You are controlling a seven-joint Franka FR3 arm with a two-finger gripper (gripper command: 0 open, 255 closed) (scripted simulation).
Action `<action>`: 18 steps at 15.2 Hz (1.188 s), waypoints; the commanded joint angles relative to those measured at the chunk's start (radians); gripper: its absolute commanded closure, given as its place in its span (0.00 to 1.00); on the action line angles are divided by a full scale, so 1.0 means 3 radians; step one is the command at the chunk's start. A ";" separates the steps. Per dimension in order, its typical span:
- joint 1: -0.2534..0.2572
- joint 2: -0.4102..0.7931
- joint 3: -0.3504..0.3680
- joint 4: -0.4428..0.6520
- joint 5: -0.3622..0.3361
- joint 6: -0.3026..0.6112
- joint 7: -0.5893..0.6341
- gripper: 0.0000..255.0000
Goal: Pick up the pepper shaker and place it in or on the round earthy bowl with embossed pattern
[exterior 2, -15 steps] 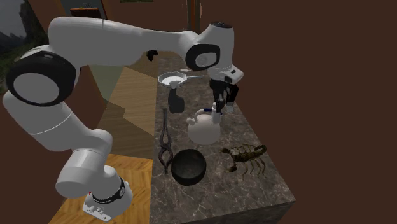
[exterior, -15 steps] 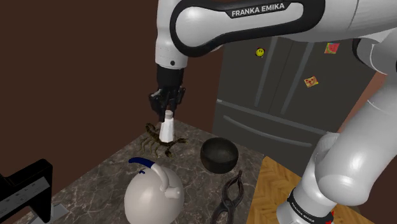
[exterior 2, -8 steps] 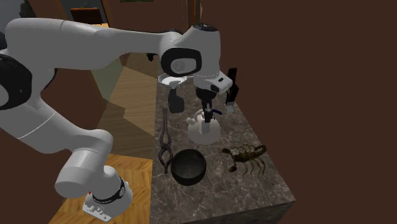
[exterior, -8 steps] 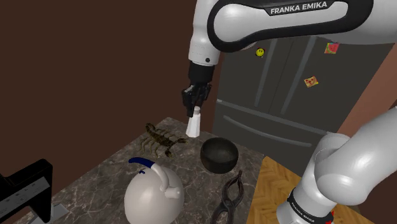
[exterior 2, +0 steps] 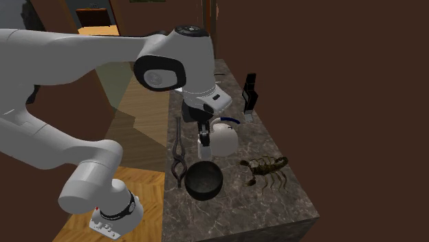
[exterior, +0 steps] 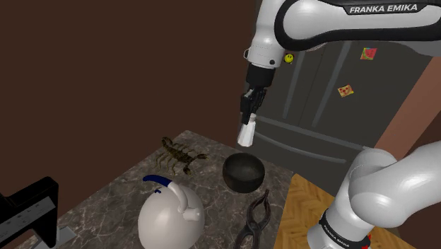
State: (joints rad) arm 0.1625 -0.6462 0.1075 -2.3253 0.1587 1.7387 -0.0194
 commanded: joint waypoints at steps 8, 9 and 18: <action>-0.0006 -0.0122 -0.0034 -0.0449 0.0005 0.0314 -0.0097 1.00; -0.0004 -0.0122 -0.0031 -0.0494 0.0009 0.0359 -0.0101 1.00; 0.0008 -0.0080 -0.0002 -0.0869 0.0046 0.0775 -0.0141 1.00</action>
State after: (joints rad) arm 0.1645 -0.6707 0.1059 -2.5720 0.1710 1.9560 -0.0601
